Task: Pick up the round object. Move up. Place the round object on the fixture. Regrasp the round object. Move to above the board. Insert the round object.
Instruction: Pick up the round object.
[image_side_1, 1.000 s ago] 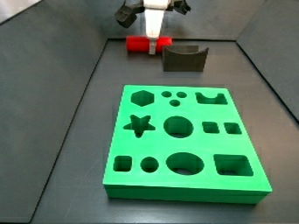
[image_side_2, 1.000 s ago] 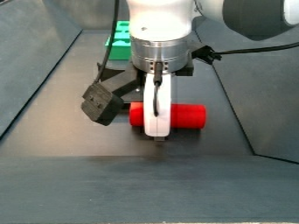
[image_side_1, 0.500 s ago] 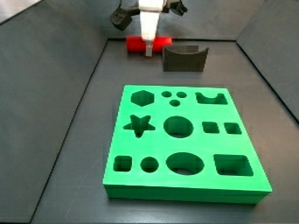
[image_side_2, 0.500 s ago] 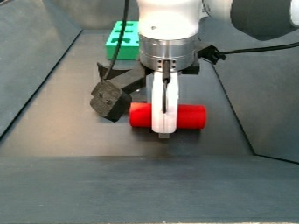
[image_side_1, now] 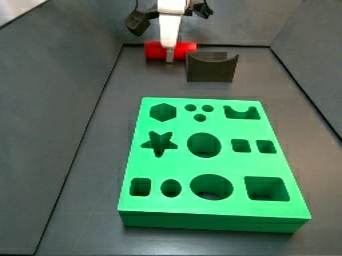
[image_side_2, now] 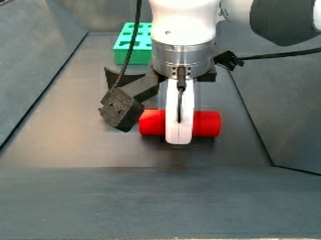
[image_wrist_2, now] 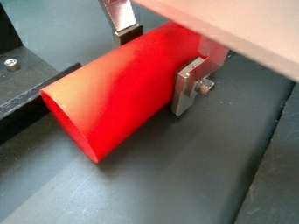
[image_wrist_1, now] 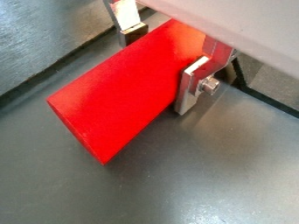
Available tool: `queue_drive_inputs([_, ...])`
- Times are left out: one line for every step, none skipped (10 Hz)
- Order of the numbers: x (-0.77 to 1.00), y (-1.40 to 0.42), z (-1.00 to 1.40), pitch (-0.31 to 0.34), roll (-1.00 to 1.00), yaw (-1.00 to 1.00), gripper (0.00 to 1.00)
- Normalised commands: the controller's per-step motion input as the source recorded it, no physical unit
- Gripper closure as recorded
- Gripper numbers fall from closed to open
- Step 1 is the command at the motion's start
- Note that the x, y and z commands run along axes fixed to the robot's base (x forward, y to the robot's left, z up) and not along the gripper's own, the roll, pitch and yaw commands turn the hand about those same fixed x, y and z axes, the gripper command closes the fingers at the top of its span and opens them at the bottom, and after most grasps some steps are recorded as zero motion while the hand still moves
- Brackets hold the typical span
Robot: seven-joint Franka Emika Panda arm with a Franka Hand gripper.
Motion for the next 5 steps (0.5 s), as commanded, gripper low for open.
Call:
queue_drive_inputs([0.00, 0.00, 0.00, 0.000, 0.00, 0.00, 1.00])
queue_drive_inputs([0.00, 0.00, 0.00, 0.000, 0.00, 0.00, 1.00])
queue_drive_inputs([0.00, 0.00, 0.00, 0.000, 0.00, 0.00, 1.00])
queue_drive_inputs([0.00, 0.00, 0.00, 0.000, 0.00, 0.00, 1.00])
queue_drive_inputs([0.00, 0.00, 0.00, 0.000, 0.00, 0.00, 1.00])
